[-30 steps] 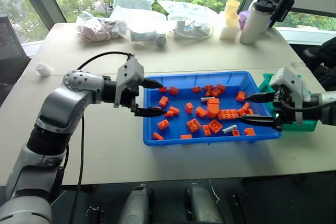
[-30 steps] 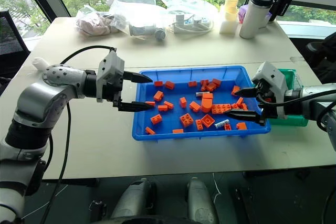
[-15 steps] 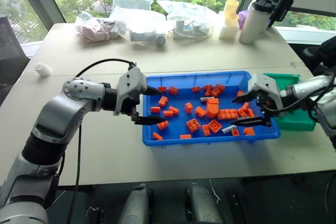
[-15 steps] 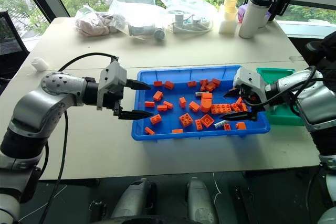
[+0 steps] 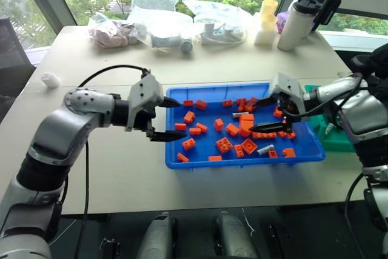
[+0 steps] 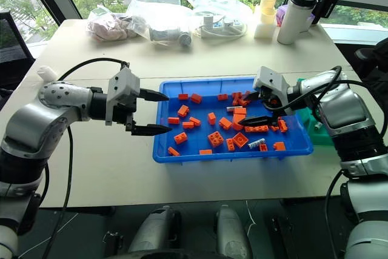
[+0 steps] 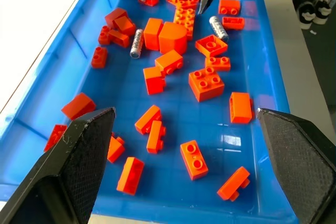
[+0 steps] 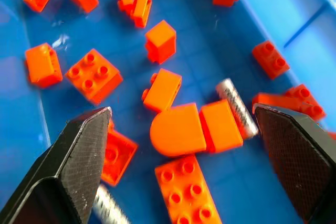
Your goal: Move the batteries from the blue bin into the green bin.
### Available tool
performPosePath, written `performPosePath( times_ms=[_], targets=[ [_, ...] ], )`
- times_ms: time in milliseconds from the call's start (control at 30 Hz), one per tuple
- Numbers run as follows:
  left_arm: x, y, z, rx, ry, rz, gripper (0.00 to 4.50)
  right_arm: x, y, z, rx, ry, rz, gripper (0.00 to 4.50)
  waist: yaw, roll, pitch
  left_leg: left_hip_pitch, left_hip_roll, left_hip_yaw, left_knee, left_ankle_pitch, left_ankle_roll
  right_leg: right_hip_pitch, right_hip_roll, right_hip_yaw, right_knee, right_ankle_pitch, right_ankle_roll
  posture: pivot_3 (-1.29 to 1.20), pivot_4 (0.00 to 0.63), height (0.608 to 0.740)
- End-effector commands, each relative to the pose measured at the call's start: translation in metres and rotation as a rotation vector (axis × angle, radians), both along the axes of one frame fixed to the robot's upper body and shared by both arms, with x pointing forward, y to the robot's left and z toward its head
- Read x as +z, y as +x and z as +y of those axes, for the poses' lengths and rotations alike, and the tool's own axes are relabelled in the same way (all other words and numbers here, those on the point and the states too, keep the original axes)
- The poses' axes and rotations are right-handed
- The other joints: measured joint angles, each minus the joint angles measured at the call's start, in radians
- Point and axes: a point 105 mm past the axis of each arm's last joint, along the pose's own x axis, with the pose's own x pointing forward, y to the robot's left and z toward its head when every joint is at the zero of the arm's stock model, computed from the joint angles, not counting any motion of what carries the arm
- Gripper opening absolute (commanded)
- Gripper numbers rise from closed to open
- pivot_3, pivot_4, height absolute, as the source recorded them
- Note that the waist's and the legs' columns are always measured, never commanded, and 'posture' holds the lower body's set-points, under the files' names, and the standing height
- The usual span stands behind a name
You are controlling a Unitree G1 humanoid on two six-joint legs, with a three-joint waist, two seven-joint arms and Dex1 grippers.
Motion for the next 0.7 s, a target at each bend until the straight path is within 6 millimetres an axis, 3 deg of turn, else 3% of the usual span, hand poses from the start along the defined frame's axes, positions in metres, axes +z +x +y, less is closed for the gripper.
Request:
performPosePath(
  times_ms=[33,133,267,500,700],
  targets=[
    [0.009,-0.007,-0.001,-0.022,-0.003,-0.026,4.5,0.011,-0.009,0.0,0.068,-0.036,-0.011,4.48,-0.003,0.0,0.0,0.0,0.0,0.0,0.0,0.0,0.0,0.0,0.0,0.0,0.0,0.0,0.0,0.0,0.15,0.74],
    [0.007,-0.01,0.0,-0.035,0.023,-0.018,4.5,0.019,-0.005,0.006,0.075,-0.006,-0.045,4.48,-0.01,0.0,0.0,0.002,0.001,0.001,0.0,0.0,0.0,0.0,0.001,0.0,0.001,0.0,0.0,0.0,0.15,0.74],
    [0.009,-0.008,-0.001,-0.028,0.02,-0.021,4.5,0.027,0.015,0.023,0.041,0.079,-0.12,4.48,-0.008,0.0,0.0,0.002,0.002,0.001,0.0,0.0,0.0,0.0,0.002,0.002,0.001,0.0,0.0,0.0,0.15,0.74],
    [0.008,-0.006,0.0,-0.026,0.036,-0.022,4.5,0.007,0.045,0.046,0.049,0.071,-0.132,4.48,0.0,0.0,0.0,0.002,0.001,0.002,0.0,0.0,0.0,0.0,0.001,0.002,0.001,0.0,0.0,0.0,0.15,0.74],
    [0.01,-0.003,0.001,-0.006,0.028,-0.032,4.5,-0.01,0.054,0.052,0.086,0.008,-0.078,4.48,-0.004,0.0,0.0,0.002,0.001,0.002,0.0,0.0,0.0,0.0,0.001,0.002,0.001,0.0,0.0,0.0,0.15,0.74]
  ],
)
